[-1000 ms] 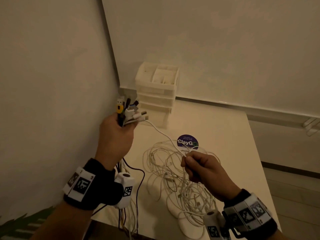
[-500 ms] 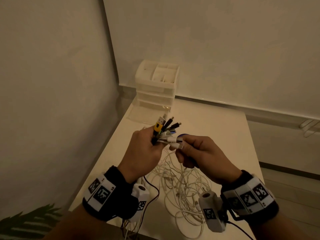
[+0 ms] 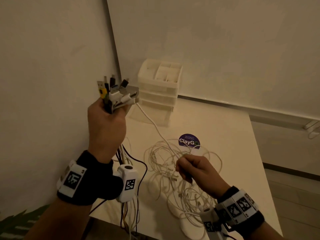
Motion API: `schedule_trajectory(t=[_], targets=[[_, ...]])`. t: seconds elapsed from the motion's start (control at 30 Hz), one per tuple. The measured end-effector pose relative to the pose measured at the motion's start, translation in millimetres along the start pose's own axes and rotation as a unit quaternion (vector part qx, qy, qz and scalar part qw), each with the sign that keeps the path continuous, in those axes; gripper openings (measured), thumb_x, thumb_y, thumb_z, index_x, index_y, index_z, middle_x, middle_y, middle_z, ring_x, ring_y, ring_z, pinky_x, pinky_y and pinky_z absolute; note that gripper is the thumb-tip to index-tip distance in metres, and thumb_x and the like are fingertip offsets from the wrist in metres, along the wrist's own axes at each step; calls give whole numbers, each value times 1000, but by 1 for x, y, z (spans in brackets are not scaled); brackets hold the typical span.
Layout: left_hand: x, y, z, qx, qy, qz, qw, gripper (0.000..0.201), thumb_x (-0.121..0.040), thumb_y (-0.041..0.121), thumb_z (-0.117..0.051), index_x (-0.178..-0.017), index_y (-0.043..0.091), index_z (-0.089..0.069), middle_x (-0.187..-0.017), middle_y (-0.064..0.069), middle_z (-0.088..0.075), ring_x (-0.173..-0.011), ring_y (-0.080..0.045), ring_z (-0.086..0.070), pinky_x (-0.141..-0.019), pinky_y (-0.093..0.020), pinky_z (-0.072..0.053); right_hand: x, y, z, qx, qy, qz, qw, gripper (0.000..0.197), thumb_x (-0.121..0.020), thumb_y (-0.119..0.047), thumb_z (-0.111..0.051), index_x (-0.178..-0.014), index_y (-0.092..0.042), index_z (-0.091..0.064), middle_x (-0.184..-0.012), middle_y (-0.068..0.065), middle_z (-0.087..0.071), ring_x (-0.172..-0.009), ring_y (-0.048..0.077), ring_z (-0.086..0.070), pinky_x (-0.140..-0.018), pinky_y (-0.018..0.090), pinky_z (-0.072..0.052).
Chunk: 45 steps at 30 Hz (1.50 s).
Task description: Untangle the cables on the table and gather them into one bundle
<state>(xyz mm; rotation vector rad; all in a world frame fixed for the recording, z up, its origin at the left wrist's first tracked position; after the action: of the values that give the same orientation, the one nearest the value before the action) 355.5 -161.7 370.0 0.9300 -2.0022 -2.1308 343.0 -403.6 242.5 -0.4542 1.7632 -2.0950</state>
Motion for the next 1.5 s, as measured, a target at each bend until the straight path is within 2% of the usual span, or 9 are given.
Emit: schedule_trajectory(t=[0.1,0.23,0.4,0.5,0.63,1.13,1.27,1.4,1.5], targets=[[-1,-4,9,-6,7,14,1000,8,-87,14,-65,-94,10,-67,-58,-9,-48,-48,3,-47,-54,-20,-39,7,17,-4,-21,3,-25,999,30,-101,-22,-46,-82,-6,-62,-59,5,-45,-52,14,-37,-52,27,-33],[9,1,5,-54,-42,-3,998,7,-91,8,-63,-94,14,-65,-57,2,-56,-50,-16,-49,-57,-48,-46,11,25,-5,-63,31,-40,997,29,-97,-26,-49,-79,-7,-60,-60,6,-39,-53,17,-31,-52,31,-27],[17,11,9,-106,-14,-92,990,32,-88,8,-68,-120,12,-65,-108,7,-70,-96,5,-65,-87,-15,-50,12,10,3,-183,102,-50,977,27,-95,-26,-53,-74,-9,-60,-56,5,-34,-51,15,-26,-51,28,-26],[41,14,-18,-135,-162,-137,968,36,-85,8,-69,-112,31,-65,-83,34,-67,-79,15,-63,-69,-6,-47,7,-11,7,-195,92,-41,976,28,-93,-27,-52,-77,-6,-59,-56,5,-33,-49,14,-27,-51,27,-26],[70,0,-56,-175,-331,-137,917,39,-83,-3,-62,-109,25,-72,-57,26,-56,-52,9,-49,-52,-3,-31,3,-47,1,-129,9,-12,992,39,-95,-23,-53,-88,15,-56,-53,3,-41,-47,14,-34,-51,28,-29],[48,2,-34,-204,-203,-133,949,11,-84,-4,-67,-93,1,-73,-58,29,-48,-57,18,-51,-53,1,-34,-9,-26,-3,44,31,40,998,24,-100,-18,-47,-89,-8,-65,-62,2,-56,-56,16,-52,-59,25,-45],[44,1,-22,-175,-144,-119,967,14,-88,7,-68,-101,10,-73,-71,22,-61,-65,-13,-61,-53,-23,-46,-13,-26,1,100,65,68,991,22,-100,-10,-47,-85,-12,-63,-60,1,-55,-57,10,-52,-60,22,-45],[41,-2,-20,-178,-184,-90,962,20,-85,13,-64,-103,16,-73,-74,13,-69,-65,-17,-62,-61,-33,-53,-3,-34,6,47,106,55,992,24,-97,-23,-44,-84,-10,-58,-56,-3,-40,-52,12,-36,-53,36,-33],[39,-9,-14,-152,-228,-22,961,16,-87,16,-66,-97,27,-72,-60,12,-63,-47,-14,-51,-47,-33,-50,23,-43,6,42,81,58,994,28,-94,-37,-46,-82,-16,-60,-57,1,-38,-53,15,-33,-51,36,-30]])
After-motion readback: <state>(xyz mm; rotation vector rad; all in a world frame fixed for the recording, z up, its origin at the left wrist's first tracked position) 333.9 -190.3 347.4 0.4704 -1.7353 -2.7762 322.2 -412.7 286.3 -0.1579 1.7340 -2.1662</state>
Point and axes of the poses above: each hand's wrist, its own x-axis away from the middle knuckle, its own z-axis out of the back of the hand, y = z × x, the point moved 5 cm from there along -x, towards the middle knuckle
